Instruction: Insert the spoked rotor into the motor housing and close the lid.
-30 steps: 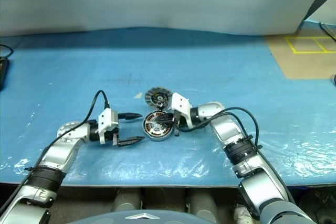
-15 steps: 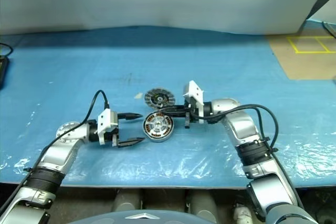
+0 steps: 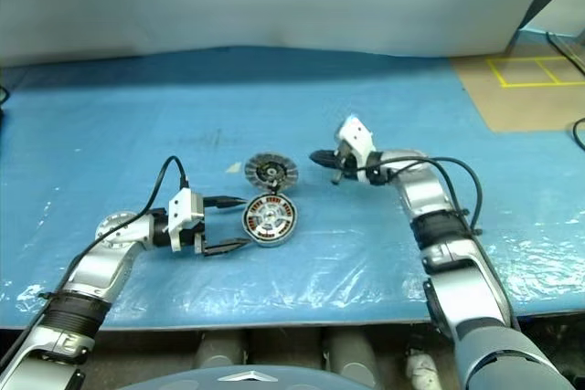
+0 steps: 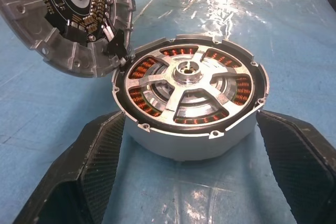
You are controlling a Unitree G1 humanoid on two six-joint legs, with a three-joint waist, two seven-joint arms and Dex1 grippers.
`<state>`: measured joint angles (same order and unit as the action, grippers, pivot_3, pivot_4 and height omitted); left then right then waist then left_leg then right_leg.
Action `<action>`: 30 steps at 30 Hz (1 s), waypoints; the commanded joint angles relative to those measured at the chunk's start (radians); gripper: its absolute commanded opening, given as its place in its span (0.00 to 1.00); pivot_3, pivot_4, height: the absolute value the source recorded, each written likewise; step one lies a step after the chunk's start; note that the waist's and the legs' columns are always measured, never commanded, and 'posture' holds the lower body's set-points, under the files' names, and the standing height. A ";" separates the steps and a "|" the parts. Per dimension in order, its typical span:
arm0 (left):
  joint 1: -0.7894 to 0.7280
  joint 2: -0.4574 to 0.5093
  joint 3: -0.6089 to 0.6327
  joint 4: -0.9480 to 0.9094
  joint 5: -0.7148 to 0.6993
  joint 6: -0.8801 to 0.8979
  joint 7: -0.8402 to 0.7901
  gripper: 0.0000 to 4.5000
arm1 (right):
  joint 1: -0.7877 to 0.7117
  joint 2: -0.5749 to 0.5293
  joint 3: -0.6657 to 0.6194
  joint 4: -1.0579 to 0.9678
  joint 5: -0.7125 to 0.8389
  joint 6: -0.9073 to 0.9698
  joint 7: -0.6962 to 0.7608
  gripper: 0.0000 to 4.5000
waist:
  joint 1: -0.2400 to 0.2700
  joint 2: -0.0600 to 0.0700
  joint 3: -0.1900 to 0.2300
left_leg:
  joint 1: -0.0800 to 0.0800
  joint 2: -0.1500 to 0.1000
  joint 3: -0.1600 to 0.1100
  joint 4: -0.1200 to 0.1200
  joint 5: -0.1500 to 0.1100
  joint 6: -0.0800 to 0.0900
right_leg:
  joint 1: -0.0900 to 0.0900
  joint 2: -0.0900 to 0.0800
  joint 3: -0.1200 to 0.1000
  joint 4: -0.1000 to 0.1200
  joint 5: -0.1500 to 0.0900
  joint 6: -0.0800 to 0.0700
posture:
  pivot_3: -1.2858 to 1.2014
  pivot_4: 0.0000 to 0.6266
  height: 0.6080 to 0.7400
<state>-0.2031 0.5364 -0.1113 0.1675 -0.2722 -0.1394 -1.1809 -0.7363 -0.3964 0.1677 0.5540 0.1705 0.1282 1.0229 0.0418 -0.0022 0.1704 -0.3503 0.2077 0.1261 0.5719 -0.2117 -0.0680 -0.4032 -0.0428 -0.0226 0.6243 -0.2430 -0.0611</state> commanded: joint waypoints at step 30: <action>0.043 0.056 0.045 -0.167 -0.041 0.116 0.059 0.94 | 0.209 0.069 0.148 -0.366 0.136 0.269 0.214 0.01 | 0.003 0.000 0.000 | 0.000 0.001 0.000 0.000 -0.002 -0.002 | -0.001 0.000 -0.001 -0.001 0.000 0.000 | 0.52 0.24 1.00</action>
<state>-0.1527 0.5894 -0.0768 0.0113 -0.3097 -0.0131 -1.1257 -0.5321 -0.3211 0.3106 0.1828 0.3133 0.4112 1.2308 0.0445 -0.0022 0.1704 -0.3501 0.2083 0.1259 0.5722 -0.2137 -0.0703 -0.4046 -0.0431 -0.0238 0.6237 -0.2430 -0.0612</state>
